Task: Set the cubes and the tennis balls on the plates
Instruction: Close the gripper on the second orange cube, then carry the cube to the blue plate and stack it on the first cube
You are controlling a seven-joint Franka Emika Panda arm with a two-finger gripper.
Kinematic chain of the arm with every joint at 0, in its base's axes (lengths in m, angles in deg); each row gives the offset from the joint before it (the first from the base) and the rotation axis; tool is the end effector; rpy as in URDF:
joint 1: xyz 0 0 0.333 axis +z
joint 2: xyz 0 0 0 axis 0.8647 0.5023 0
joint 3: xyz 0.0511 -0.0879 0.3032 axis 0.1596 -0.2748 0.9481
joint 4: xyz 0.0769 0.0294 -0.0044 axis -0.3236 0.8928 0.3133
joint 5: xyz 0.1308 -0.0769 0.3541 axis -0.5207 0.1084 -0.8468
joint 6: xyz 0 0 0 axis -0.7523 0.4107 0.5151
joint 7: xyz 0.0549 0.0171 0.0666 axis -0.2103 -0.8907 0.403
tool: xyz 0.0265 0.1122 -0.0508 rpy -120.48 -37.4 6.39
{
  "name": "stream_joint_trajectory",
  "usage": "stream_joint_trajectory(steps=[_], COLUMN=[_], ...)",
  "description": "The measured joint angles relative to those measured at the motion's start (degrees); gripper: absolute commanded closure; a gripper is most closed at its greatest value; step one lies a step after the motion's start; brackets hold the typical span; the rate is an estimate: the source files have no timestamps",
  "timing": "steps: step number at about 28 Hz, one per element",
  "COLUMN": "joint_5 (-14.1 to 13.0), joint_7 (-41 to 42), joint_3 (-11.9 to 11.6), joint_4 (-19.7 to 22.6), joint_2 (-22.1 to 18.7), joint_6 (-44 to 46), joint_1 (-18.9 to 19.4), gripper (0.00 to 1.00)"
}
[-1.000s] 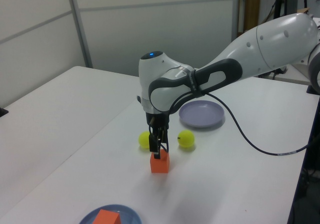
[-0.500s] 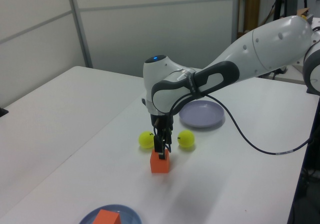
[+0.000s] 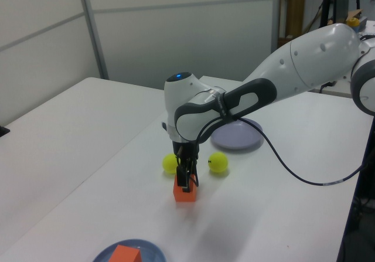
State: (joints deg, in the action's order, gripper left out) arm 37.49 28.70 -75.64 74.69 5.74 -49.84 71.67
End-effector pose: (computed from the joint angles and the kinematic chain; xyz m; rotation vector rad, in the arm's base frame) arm 0.6256 0.1826 0.3292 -2.9761 -0.7855 0.0527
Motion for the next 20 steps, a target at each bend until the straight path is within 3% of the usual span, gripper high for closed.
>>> stream_joint_trajectory(steps=[14,15,20], joint_5=[0.0,0.0,0.0], joint_7=[-0.29,-0.29,-1.18], joint_3=[0.01,0.01,0.02], joint_4=[0.01,0.01,0.01], joint_2=[1.04,1.05,1.37], joint_6=[-1.76,-1.87,-3.61], joint_1=[1.36,1.43,1.82], gripper=[0.03,0.06,0.57])
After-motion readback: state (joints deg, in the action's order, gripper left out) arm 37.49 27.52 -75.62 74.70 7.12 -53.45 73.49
